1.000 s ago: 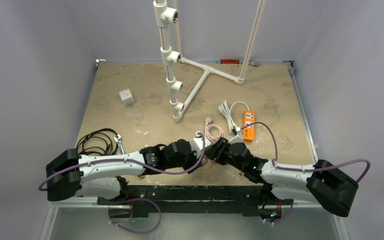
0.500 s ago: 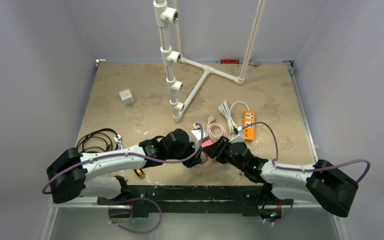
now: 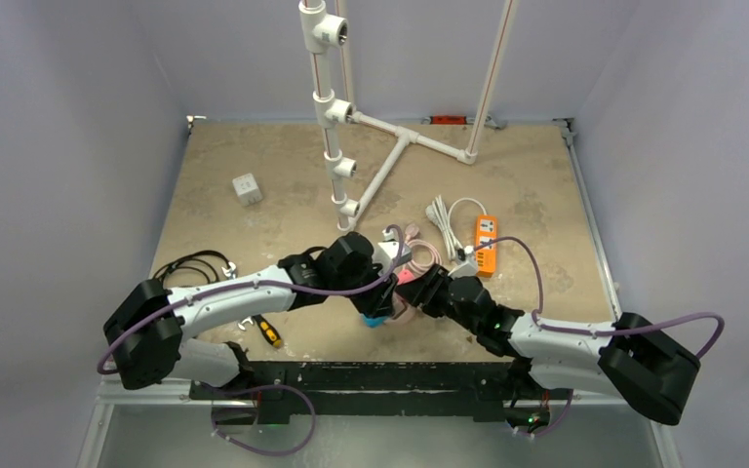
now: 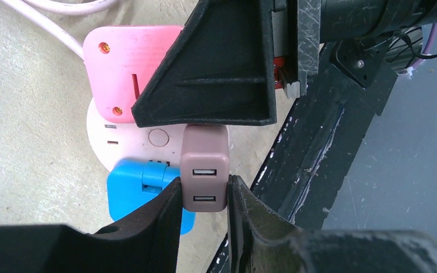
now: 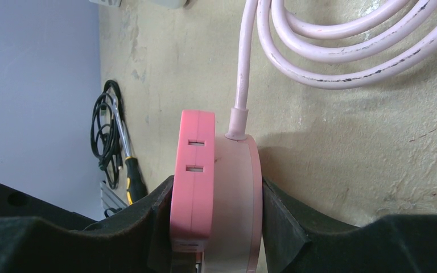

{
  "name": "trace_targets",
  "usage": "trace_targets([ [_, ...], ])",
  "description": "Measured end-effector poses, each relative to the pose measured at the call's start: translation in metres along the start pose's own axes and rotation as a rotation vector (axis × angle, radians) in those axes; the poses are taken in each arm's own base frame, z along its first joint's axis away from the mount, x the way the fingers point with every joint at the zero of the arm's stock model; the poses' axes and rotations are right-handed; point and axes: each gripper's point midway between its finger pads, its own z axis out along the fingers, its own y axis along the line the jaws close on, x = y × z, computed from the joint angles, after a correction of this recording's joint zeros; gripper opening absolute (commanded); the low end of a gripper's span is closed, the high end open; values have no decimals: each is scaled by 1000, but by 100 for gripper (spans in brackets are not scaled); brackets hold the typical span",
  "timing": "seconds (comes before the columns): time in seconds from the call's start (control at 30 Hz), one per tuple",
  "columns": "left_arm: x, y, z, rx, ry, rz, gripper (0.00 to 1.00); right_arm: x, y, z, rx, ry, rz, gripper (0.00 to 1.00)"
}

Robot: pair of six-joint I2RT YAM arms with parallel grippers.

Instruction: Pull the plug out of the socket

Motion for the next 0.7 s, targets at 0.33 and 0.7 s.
trace_targets([
  [0.33,-1,-2,5,-18,69,11,0,-4,-2,0,10,-20,-12,0],
  [0.7,7,-10,6,-214,77,202,0,1,-5,0,16,5,-28,0],
])
